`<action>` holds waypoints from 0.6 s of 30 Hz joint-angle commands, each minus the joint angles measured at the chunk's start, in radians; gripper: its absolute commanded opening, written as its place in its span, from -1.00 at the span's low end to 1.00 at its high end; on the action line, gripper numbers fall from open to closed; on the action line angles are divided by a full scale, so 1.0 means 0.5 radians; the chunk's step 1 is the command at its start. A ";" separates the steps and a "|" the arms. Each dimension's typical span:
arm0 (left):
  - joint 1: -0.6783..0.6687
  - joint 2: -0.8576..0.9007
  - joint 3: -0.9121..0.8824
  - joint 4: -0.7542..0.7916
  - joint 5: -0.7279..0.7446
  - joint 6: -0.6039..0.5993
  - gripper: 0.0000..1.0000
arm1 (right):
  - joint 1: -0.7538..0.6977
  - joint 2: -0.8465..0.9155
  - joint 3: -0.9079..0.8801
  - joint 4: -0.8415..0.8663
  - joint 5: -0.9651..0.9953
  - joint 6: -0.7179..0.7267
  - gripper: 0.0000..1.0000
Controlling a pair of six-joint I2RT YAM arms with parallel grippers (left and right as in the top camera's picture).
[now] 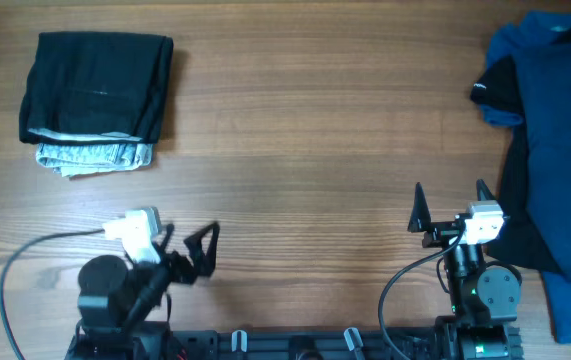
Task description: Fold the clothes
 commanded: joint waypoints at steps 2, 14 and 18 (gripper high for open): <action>-0.162 -0.019 -0.103 0.861 -0.285 0.010 0.99 | -0.014 -0.024 -0.002 0.010 -0.040 -0.027 0.99; -0.172 -0.296 -0.669 1.088 -0.558 0.011 1.00 | -0.014 -0.024 -0.002 0.011 -0.040 -0.027 1.00; -0.171 -0.390 -0.748 1.029 -0.690 0.198 0.99 | -0.014 -0.024 -0.002 0.010 -0.040 -0.027 1.00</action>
